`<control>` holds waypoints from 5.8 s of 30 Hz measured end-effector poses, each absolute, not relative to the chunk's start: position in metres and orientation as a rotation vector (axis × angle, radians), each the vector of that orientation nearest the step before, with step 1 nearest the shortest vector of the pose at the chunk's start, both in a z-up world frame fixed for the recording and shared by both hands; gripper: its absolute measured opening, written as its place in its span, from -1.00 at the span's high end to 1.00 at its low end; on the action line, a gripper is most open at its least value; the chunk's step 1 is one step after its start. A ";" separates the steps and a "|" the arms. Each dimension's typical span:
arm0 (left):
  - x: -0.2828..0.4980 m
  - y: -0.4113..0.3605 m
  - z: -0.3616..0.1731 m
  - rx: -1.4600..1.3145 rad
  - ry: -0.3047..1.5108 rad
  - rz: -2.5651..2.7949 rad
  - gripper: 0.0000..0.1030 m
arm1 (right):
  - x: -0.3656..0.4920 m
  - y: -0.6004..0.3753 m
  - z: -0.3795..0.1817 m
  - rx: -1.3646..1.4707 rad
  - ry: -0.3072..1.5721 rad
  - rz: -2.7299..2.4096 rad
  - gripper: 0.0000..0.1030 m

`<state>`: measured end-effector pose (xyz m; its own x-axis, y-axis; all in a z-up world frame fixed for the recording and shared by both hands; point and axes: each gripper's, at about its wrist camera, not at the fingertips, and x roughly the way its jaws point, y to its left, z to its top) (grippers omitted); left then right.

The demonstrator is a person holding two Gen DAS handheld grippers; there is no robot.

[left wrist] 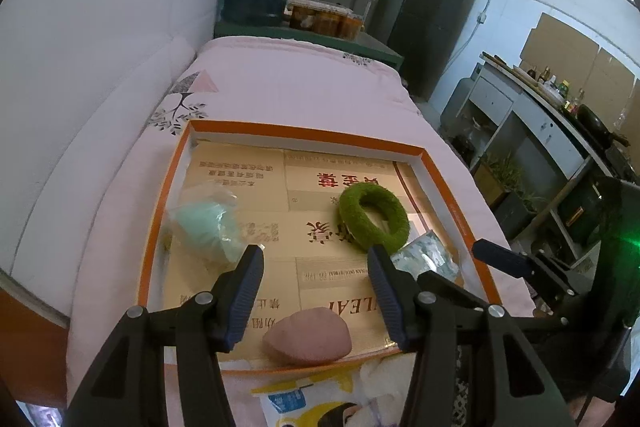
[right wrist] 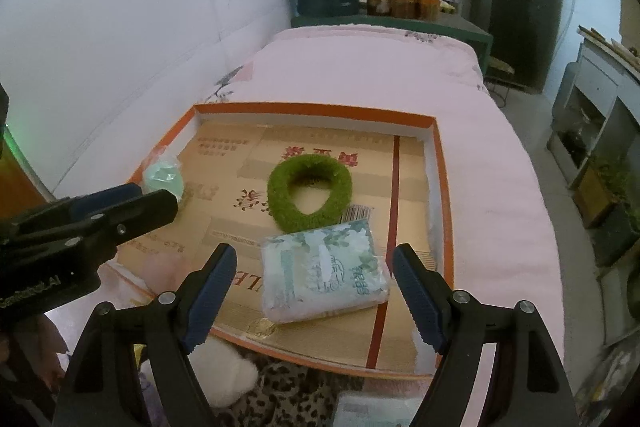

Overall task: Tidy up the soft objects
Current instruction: 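Lower the floral tissue pack into the box and open the right gripper, then withdraw both open grippers from the box back toward the pile, then grasp the white-blue snack bag with the left gripper while the right grasps the pink-bonnet bunny, then carry the snack bag and bunny up and over into the box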

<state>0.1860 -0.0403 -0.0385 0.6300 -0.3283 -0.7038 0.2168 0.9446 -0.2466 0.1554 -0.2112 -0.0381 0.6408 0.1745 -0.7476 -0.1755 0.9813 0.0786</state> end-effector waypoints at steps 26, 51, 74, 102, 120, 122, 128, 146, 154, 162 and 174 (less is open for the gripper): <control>0.132 -0.023 -0.013 -0.116 0.763 -0.249 -0.05 | 0.097 -0.203 -0.014 0.012 0.827 0.205 -0.58; 0.062 -0.003 -0.004 -0.094 0.719 -0.223 -0.05 | 0.021 -0.204 -0.002 0.030 0.813 0.189 -0.58; 0.007 0.007 -0.019 -0.086 0.707 -0.268 -0.05 | -0.035 -0.180 -0.026 0.080 0.878 0.233 -0.58; 0.008 0.020 -0.055 -0.118 0.755 -0.325 -0.05 | -0.017 -0.163 -0.073 0.199 1.000 0.272 -0.34; 0.019 0.009 -0.060 0.047 0.752 -0.523 -0.05 | -0.032 -0.178 -0.071 0.212 1.009 0.283 0.29; 0.028 0.007 -0.061 0.109 0.759 -0.582 -0.05 | -0.032 -0.179 -0.072 0.214 1.012 0.283 0.29; 0.047 0.003 -0.071 0.240 0.778 -0.747 -0.05 | -0.031 -0.181 -0.074 0.226 1.021 0.284 0.29; 0.031 -0.001 -0.094 0.152 0.897 -0.853 0.48 | -0.027 -0.179 -0.075 0.217 1.030 0.286 0.29; -0.002 0.002 -0.084 0.018 0.869 -0.710 0.67 | -0.033 -0.176 -0.067 0.207 1.002 0.299 0.29; -0.023 0.007 -0.046 -0.017 0.768 -0.617 0.67 | -0.044 -0.175 -0.042 0.158 0.938 0.301 0.29; -0.004 0.005 0.006 -0.041 0.662 -0.467 0.66 | -0.026 -0.189 0.005 0.127 0.819 0.275 0.29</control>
